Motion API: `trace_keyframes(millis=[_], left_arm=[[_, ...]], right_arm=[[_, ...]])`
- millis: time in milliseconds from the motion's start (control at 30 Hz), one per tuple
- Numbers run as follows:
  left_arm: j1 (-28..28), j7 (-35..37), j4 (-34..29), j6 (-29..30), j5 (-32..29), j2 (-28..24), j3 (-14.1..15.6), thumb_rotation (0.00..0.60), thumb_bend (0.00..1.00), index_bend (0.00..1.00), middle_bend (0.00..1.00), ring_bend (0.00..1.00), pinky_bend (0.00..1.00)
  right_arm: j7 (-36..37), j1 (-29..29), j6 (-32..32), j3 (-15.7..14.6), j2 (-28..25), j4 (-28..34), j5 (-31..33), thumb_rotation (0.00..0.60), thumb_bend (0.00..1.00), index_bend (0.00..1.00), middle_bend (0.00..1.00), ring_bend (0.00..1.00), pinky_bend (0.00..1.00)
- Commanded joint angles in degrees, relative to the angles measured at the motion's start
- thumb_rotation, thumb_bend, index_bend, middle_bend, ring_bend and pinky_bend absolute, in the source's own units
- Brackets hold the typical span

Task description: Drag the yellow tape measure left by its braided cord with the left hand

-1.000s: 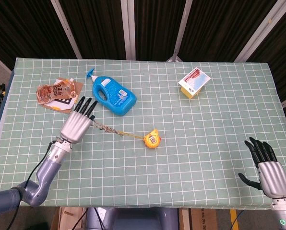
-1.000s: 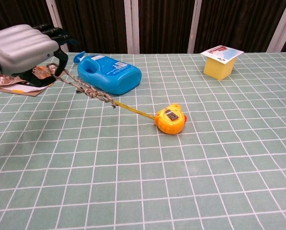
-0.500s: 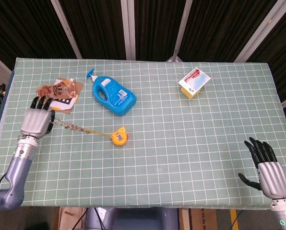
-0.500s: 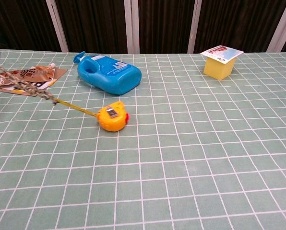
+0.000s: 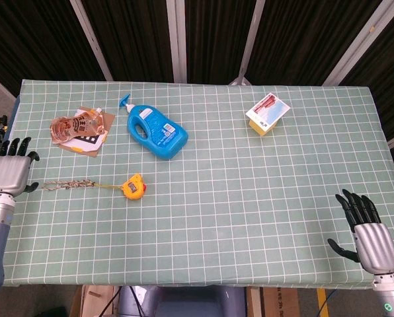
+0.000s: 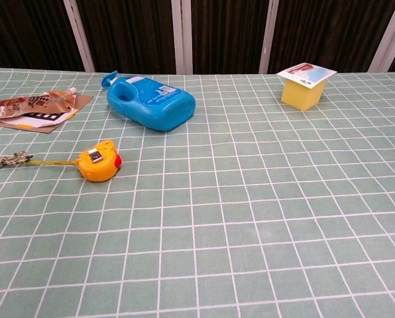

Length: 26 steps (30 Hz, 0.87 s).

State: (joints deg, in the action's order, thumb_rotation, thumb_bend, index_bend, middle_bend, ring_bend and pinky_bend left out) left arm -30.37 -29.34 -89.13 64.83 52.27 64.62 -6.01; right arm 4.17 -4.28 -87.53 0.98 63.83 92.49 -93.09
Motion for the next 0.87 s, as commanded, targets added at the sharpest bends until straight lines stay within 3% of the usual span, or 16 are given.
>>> trace_keyframes(millis=[33,233,467,567,667,867], left_arm=[[1.4,2.6,-0.8,0.3,1.2,-0.3,0.4,0.6,0.09,0.14,0.0,0.0,0.0],[5.1,8.5,-7.1,4.9,6.7,-1.8,1.2,0.6,0.09,0.08,0.0,0.0,0.0],[13.8,16.2,-15.5,17.9,24.5,-3.3,7.3,0.6,0.0,0.0,0.0,0.0,0.0],[17.9,19.1,-13.8,24.1,32.9,-1.7,10.6,0.6,0.0,0.0,0.0,0.0,0.0],[21.4,19.3,-8.3,29.3,39.3,0.9,13.2,0.6,0.0,0.0,0.0,0.0,0.0],[23.5,20.3,-4.9,31.0,40.4,2.6,13.3,0.6,0.0,0.0,0.0,0.0,0.0]], right_arm=[[0.0,0.0,0.0,0.0,0.0,0.0,0.0,0.6,0.22,0.0,0.0,0.0,0.0],[0.1,0.0,-0.3,0.0,0.0,-0.3,-0.5,0.6,0.22,0.0,0.0,0.0,0.0],[0.0,0.0,-0.4,-0.1,0.0,-0.4,-0.6,0.6,0.22,0.0,0.0,0.0,0.0],[-0.2,0.1,-0.6,-0.2,0.1,-0.4,-0.8,0.6,0.22,0.0,0.0,0.0,0.0],[-0.4,0.1,-0.6,-0.2,0.1,-0.4,-1.0,0.6,0.22,0.0,0.0,0.0,0.0],[-0.9,-0.1,-0.4,-0.3,0.2,-0.5,-1.2,0.6,0.22,0.0,0.0,0.0,0.0]])
